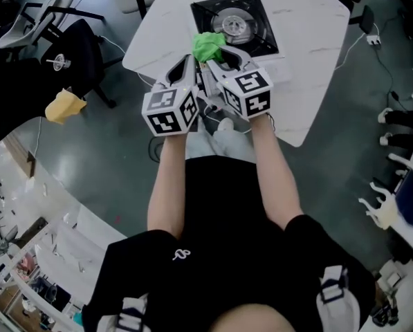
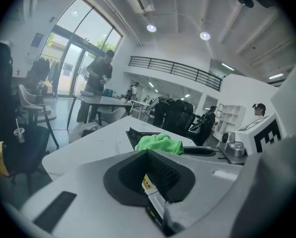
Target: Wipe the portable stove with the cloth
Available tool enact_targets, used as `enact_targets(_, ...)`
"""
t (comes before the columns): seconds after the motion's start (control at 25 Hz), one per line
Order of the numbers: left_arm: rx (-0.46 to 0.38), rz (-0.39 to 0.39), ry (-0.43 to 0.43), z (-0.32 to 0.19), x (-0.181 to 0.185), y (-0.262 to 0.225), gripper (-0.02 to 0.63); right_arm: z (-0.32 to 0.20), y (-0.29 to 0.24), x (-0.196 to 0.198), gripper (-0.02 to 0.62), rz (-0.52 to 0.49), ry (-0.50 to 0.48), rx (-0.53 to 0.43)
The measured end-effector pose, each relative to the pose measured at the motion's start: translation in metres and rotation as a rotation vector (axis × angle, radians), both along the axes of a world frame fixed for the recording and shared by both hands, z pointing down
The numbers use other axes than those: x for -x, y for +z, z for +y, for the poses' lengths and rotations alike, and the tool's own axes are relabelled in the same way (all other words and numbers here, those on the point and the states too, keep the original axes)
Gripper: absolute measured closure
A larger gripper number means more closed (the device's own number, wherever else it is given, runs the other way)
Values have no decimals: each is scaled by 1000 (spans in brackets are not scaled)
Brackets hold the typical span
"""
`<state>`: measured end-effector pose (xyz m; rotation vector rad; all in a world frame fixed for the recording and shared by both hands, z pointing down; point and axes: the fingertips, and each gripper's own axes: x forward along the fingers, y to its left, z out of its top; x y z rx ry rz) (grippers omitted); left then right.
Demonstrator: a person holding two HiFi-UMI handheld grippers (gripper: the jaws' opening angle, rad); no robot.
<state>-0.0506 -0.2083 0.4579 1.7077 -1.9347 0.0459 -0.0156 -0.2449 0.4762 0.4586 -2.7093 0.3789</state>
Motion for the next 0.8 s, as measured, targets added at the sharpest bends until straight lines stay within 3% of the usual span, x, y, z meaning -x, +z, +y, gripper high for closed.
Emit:
enact_targets(0.44, -1, 2, 78, -24, -37, 1, 606, -18, 9, -44, 505, -40, 98, 61)
enact_targets(0.8, -9, 4, 124, -37, -54, -1, 606, -48, 26, -90, 508, 79, 266, 59)
